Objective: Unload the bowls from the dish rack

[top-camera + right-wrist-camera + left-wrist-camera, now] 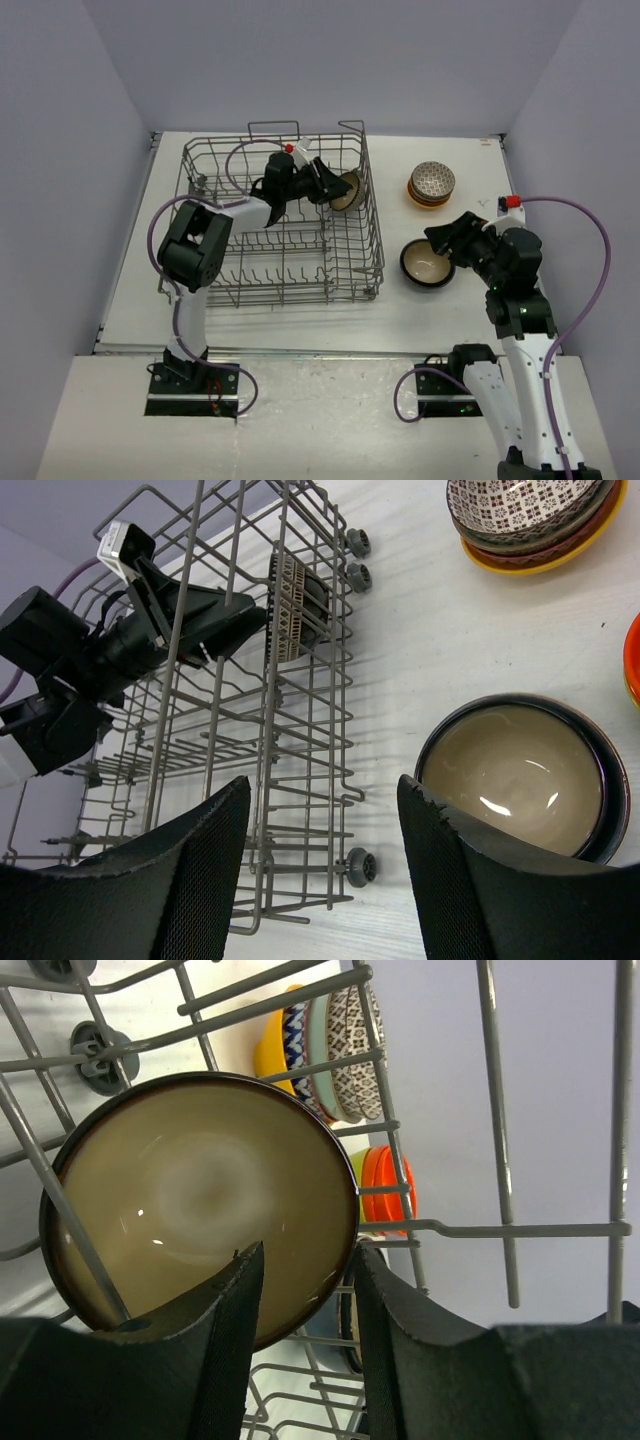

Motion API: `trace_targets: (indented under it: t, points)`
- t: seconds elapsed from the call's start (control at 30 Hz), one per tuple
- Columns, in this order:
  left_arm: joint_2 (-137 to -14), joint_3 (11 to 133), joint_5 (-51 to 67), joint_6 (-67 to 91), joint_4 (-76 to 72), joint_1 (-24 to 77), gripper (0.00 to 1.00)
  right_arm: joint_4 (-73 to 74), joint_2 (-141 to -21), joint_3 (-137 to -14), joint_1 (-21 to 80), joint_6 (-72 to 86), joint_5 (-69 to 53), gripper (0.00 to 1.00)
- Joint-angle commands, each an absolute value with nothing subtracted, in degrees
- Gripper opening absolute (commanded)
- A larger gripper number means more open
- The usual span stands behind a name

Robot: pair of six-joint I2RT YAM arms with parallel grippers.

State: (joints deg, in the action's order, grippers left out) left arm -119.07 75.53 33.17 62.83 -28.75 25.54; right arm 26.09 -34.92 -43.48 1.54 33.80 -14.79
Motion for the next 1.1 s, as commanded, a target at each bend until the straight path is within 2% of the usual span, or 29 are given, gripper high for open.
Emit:
trace_targets:
  t: [0.0,0.23,0.43,0.57,0.9,1.07]
  points:
    - [-119.5,78.7,32.3,58.6,-25.1,26.5,0.43,24.5,-35.0,-43.9,1.6,32.9,-16.1,0.61]
    - [-118.7,84.8,25.0,46.2,-12.6,30.0,0.49,24.5,-35.3,-44.0,1.6,32.7,-16.3,0.61]
    - [-118.3,88.5,14.3,37.6,-2.4,32.6,0.47,24.5,-35.1,-44.0,1.6,32.6,-16.3,0.61]
    - [-120.0,91.5,11.2,35.3,2.7,33.9,0.39,24.3,-35.1,-43.9,1.6,32.9,-17.0,0.61]
    - [-118.4,92.5,10.5,32.4,2.6,34.9,0.01,24.2,-34.6,-43.9,1.6,32.8,-17.1,0.61]
    - [-116.6,92.1,13.1,31.5,1.1,34.3,0.0,23.8,-34.3,-43.8,1.6,33.1,-17.7,0.61]
